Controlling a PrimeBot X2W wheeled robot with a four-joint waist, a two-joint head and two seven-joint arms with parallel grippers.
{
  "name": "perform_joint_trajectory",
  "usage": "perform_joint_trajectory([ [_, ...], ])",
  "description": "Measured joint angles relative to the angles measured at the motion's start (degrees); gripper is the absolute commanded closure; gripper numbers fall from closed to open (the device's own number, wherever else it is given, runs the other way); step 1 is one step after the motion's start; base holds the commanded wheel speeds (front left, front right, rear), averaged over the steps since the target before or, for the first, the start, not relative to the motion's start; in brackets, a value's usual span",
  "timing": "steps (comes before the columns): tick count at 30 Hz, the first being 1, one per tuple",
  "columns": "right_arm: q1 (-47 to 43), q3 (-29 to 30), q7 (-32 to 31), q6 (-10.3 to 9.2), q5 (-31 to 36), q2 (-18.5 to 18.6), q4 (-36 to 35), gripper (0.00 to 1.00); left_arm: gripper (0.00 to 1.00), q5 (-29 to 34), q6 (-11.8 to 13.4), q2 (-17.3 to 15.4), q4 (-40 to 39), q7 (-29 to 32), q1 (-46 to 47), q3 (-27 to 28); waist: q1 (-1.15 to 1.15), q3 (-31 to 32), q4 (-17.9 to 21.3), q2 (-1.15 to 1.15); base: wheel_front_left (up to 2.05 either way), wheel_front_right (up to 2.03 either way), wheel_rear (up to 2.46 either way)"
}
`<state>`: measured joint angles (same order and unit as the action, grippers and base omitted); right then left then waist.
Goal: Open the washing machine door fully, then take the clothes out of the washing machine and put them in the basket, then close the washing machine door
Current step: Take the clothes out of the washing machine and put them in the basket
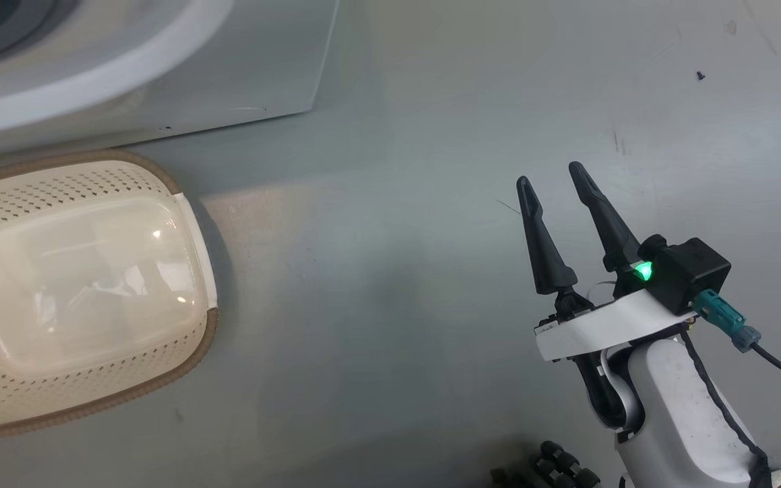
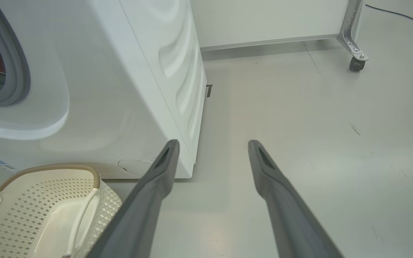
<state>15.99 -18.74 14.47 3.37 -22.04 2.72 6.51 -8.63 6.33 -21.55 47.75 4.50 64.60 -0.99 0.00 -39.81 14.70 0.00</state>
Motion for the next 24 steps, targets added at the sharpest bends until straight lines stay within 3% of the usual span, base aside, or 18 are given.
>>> perform_joint_trajectory([
  [9, -0.01, 1.72, 0.02, -0.02, 1.04, 0.01, 1.04, 0.0, 1.0, -3.09, -0.18, 3.3, 2.83, -6.84, -4.41, 1.14, 0.0, 3.79, -1.01, 0.0, 0.0, 0.0, 0.0],
  [24, -2.9, 3.59, 0.02, 0.08, 1.54, 0.02, 4.28, 0.0, 1.0, -7.31, -5.01, 8.05, 5.65, -17.77, -15.45, 2.96, 0.0, 13.54, -4.34, 0.0, 0.0, 0.0, 0.0],
])
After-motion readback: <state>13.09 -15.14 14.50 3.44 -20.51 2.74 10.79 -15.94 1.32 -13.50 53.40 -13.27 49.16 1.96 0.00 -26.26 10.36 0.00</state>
